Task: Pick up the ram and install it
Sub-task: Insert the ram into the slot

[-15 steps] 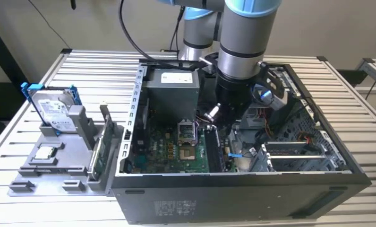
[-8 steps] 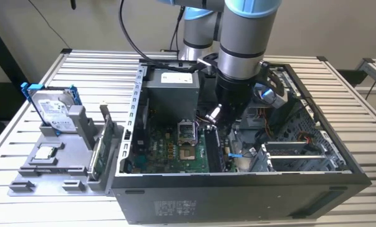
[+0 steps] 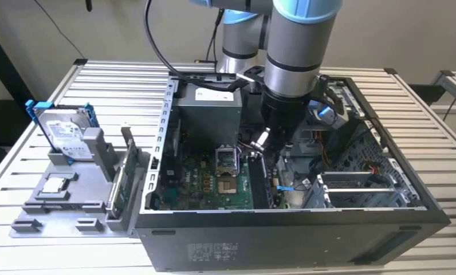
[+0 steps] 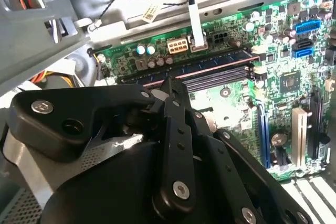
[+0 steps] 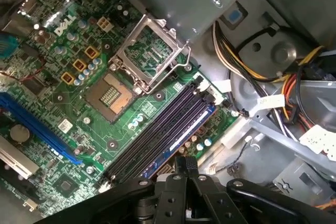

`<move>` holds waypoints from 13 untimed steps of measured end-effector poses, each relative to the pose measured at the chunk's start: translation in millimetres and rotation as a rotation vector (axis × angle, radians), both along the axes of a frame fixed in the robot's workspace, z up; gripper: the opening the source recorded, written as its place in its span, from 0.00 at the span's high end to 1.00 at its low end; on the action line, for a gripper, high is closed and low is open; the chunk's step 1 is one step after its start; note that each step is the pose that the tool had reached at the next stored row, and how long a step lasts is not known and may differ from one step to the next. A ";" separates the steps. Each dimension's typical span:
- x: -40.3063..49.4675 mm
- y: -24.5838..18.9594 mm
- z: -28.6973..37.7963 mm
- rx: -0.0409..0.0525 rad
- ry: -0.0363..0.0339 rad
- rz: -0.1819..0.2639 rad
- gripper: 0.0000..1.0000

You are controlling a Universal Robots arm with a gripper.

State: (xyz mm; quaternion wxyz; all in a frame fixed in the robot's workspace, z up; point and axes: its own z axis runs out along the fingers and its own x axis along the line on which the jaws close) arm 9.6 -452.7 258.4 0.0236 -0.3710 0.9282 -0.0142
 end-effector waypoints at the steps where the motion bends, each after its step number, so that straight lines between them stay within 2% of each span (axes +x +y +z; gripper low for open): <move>1: 0.0 0.0 -0.3 -0.0017 0.0032 0.011 0.89; 4: 0.0 0.0 -1.0 -0.0059 0.0119 0.049 0.89; 8: 0.0 0.0 -2.5 -0.0073 0.0199 0.108 0.89; 13: -0.1 0.0 -5.1 -0.0083 0.0215 0.191 0.89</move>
